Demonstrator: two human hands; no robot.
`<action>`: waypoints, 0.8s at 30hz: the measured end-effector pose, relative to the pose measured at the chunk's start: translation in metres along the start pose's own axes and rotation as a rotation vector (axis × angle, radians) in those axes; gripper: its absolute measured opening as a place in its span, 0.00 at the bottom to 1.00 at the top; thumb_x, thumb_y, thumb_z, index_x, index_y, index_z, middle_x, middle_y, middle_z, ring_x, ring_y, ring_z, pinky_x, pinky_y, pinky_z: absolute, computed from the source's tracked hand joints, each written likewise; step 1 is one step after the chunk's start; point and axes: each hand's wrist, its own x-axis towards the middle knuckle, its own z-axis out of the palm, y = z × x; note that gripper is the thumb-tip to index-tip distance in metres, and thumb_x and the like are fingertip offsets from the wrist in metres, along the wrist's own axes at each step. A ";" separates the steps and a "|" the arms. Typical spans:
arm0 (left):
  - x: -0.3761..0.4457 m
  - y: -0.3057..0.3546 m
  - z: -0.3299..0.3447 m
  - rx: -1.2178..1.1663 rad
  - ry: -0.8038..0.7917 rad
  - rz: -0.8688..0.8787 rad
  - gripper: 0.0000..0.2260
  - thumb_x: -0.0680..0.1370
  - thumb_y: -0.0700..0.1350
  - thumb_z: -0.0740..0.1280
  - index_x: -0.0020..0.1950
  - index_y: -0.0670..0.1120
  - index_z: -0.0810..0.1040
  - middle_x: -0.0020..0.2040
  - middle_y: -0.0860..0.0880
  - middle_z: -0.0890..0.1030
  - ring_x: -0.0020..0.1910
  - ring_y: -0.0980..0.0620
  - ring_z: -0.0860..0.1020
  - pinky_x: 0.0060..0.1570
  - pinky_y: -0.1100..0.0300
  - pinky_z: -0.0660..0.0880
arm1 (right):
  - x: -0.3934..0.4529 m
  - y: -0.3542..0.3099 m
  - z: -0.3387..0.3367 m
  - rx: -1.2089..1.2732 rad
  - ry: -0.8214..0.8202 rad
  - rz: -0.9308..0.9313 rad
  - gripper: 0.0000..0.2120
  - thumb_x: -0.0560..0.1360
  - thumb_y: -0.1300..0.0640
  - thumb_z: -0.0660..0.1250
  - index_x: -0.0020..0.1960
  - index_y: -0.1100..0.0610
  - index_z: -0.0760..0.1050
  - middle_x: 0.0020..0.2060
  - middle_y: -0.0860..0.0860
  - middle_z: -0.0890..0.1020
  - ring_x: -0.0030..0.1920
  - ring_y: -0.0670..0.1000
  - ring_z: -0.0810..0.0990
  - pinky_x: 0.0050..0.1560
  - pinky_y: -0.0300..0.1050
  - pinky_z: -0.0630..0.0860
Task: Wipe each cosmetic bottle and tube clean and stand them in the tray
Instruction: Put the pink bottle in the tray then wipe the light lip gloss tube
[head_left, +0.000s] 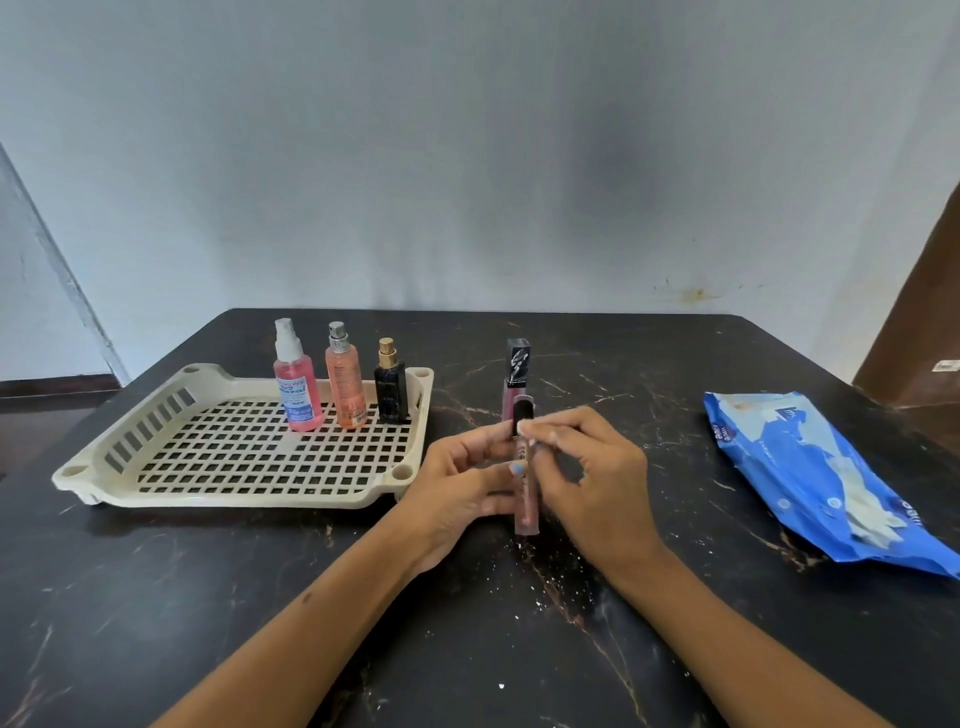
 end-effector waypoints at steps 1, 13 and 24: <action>0.001 0.000 0.001 -0.013 0.014 0.003 0.14 0.73 0.34 0.66 0.59 0.39 0.79 0.52 0.38 0.81 0.46 0.45 0.82 0.45 0.51 0.81 | -0.002 -0.002 0.001 0.003 -0.026 -0.017 0.09 0.69 0.68 0.69 0.46 0.61 0.85 0.42 0.49 0.82 0.43 0.43 0.81 0.48 0.30 0.76; 0.006 -0.008 -0.002 -0.125 0.138 -0.028 0.09 0.78 0.37 0.63 0.55 0.35 0.78 0.49 0.40 0.81 0.44 0.48 0.80 0.42 0.56 0.79 | -0.009 -0.008 0.003 0.003 -0.109 -0.108 0.06 0.65 0.68 0.68 0.36 0.60 0.82 0.36 0.49 0.80 0.37 0.45 0.79 0.40 0.37 0.78; 0.000 -0.004 0.007 -0.142 0.054 -0.084 0.13 0.76 0.34 0.63 0.61 0.35 0.76 0.56 0.35 0.79 0.52 0.43 0.81 0.51 0.52 0.79 | 0.001 -0.002 -0.005 0.034 0.052 0.055 0.12 0.70 0.73 0.70 0.50 0.61 0.83 0.46 0.48 0.82 0.48 0.39 0.80 0.51 0.28 0.74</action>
